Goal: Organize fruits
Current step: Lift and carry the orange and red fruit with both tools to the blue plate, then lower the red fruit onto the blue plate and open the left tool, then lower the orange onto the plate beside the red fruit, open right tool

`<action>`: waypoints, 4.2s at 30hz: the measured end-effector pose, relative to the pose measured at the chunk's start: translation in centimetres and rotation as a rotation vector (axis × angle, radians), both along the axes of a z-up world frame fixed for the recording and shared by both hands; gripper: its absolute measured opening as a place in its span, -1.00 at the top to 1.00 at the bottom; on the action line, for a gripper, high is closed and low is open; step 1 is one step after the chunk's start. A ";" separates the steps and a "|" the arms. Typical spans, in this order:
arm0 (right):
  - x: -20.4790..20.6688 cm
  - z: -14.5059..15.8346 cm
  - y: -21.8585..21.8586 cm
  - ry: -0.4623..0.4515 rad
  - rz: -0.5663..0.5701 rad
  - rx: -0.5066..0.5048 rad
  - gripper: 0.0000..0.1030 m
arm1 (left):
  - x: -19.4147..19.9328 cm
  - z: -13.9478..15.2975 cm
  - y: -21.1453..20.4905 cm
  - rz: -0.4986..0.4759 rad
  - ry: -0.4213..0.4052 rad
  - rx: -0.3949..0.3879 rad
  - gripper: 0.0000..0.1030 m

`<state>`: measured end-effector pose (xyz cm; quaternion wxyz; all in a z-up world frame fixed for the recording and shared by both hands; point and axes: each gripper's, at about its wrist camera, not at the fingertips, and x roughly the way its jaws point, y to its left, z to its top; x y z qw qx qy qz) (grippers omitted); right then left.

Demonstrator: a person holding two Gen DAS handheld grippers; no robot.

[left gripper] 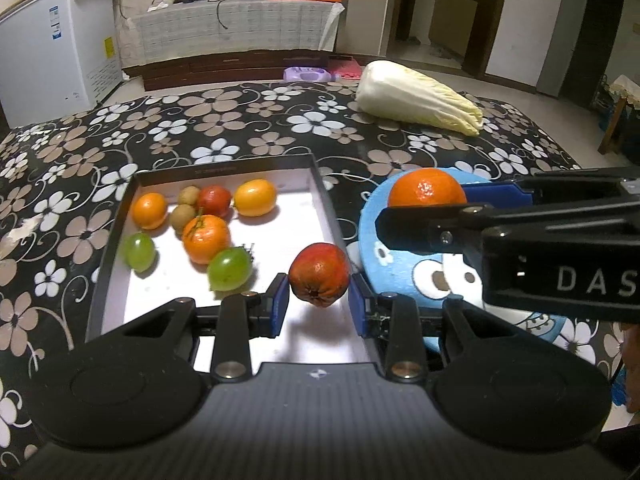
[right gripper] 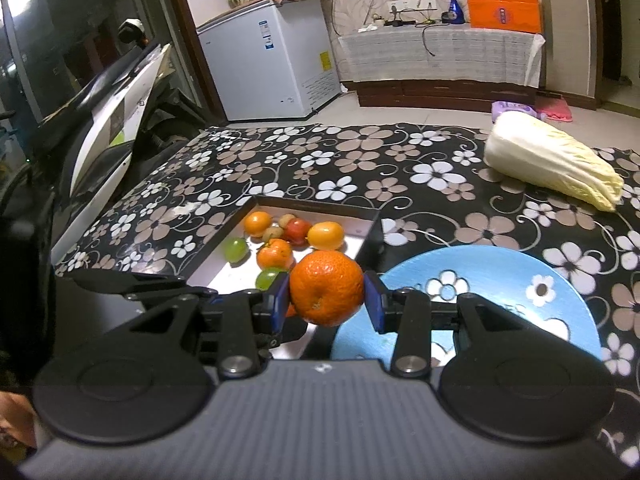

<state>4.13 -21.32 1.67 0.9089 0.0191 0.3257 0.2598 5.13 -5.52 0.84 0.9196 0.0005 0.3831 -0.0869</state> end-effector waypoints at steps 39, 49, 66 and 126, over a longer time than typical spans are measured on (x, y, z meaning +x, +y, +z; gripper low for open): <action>-0.5 -1.1 -6.6 0.029 -0.130 -0.049 0.17 | 1.6 -2.9 -8.8 -0.137 0.055 -0.042 0.27; -0.2 -2.0 -7.0 0.056 -0.144 -0.095 0.17 | 1.3 -3.0 -9.1 -0.174 0.061 -0.031 0.08; 0.7 -4.2 -7.4 0.130 -0.162 -0.219 0.16 | 0.2 -2.2 -8.1 -0.198 0.034 -0.018 -0.25; 0.5 -3.8 -6.6 0.099 -0.154 -0.252 -0.27 | -0.3 -2.2 -7.9 -0.233 0.026 -0.030 -0.43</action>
